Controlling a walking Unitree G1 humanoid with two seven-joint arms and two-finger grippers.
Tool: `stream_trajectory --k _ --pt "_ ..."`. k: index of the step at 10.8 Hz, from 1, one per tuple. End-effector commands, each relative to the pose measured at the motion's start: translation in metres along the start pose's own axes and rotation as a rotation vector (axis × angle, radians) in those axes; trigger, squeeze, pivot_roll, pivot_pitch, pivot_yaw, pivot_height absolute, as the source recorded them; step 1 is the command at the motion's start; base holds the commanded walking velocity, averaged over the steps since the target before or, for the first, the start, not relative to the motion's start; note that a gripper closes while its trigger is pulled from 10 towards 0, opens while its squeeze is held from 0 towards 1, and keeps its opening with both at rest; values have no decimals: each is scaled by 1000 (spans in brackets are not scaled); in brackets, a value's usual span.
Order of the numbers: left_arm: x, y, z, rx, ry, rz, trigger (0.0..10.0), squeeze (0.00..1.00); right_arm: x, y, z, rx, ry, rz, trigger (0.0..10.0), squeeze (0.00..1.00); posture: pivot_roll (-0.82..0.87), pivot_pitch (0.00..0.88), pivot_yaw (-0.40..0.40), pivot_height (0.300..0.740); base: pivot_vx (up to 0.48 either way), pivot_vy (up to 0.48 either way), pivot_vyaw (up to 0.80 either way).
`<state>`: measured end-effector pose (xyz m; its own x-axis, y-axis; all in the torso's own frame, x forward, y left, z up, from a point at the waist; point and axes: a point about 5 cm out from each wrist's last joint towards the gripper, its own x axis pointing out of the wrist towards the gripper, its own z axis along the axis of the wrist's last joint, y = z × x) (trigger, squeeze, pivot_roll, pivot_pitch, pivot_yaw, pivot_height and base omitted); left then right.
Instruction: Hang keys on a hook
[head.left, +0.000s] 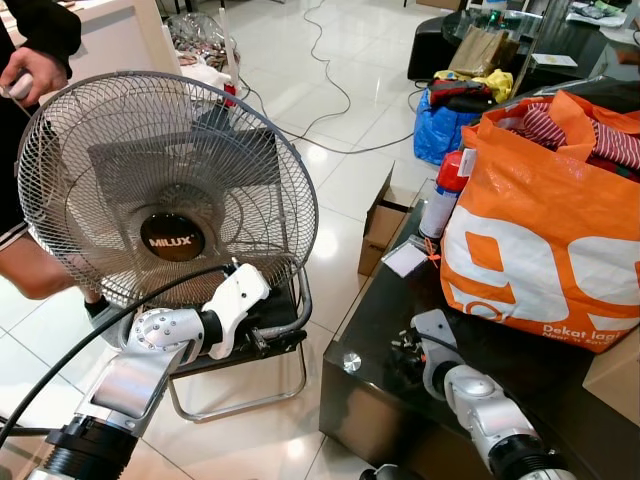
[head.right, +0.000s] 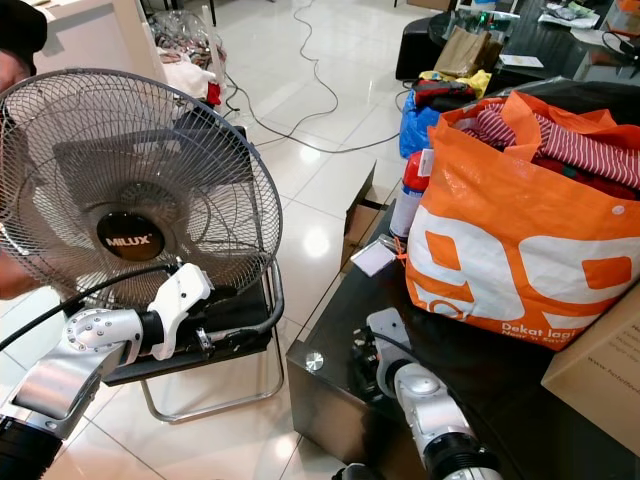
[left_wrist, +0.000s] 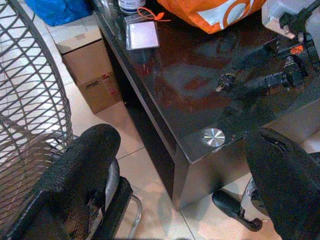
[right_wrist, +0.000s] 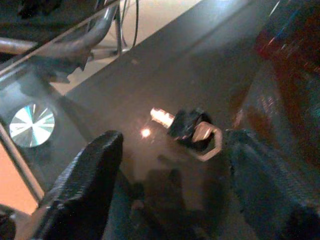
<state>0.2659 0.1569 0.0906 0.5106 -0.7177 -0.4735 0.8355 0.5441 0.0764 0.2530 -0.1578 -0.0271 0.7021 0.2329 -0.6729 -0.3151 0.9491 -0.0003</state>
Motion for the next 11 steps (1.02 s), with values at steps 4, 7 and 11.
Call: stream_trajectory --k 4,7,11 --pt "-1 1 2 21 11 -10 10000 0 5 8 0 42 6 19 0 0 -65 0 29 740 0 0 0" --pt "-1 1 2 24 10 -10 10000 0 7 11 4 30 -23 23 0 0 -62 0 26 740 0 0 0" --pt "-1 1 2 25 12 -12 10000 0 9 11 6 22 -25 3 745 0 -60 0 24 740 0 0 0"
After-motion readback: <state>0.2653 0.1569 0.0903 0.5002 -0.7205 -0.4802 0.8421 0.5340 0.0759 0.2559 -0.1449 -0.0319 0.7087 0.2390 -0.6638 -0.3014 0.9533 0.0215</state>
